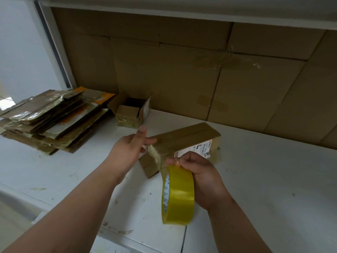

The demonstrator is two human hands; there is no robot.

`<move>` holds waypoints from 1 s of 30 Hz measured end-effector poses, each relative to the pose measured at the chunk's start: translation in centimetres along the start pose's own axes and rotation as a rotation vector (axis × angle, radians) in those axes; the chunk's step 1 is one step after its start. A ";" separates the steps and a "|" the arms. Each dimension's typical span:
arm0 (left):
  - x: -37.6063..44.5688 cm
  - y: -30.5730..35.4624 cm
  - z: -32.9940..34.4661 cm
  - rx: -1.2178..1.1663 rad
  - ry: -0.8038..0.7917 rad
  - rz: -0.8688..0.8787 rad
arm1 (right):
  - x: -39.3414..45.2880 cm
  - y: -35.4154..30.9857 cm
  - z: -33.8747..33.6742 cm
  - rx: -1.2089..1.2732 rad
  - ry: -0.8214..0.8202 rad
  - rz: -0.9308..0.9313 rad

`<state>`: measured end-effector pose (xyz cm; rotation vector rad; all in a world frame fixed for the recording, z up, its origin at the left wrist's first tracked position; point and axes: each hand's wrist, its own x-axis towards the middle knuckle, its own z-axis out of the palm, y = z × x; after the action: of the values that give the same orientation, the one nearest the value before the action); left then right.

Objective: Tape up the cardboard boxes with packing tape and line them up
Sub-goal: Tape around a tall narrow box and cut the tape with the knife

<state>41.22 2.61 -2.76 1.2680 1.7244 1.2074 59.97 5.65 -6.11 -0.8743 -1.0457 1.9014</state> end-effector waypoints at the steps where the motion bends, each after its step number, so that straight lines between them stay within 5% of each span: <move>1: -0.1 0.0 0.0 0.031 0.036 0.015 | -0.1 0.0 0.0 -0.009 -0.004 -0.007; 8: -2.2 0.4 0.4 0.244 -0.145 0.125 | -1.1 0.0 0.2 -0.088 0.020 -0.066; 13: -3.5 0.9 1.2 0.456 -0.137 0.221 | -1.7 0.5 0.1 -0.148 0.015 -0.129; 21: -5.2 0.7 2.5 0.301 -0.095 0.248 | -3.2 0.5 0.3 -0.292 -0.032 -0.200; 24: -5.3 0.7 2.4 0.227 -0.078 0.176 | -3.6 0.7 0.3 -0.364 0.047 -0.205; 30: -4.9 0.4 2.5 0.516 -0.016 0.317 | -4.3 0.6 1.4 -0.509 0.194 -0.201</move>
<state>45.05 -1.36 -3.26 1.9062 1.9473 0.9372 60.60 1.17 -5.24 -1.1593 -1.4629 1.3704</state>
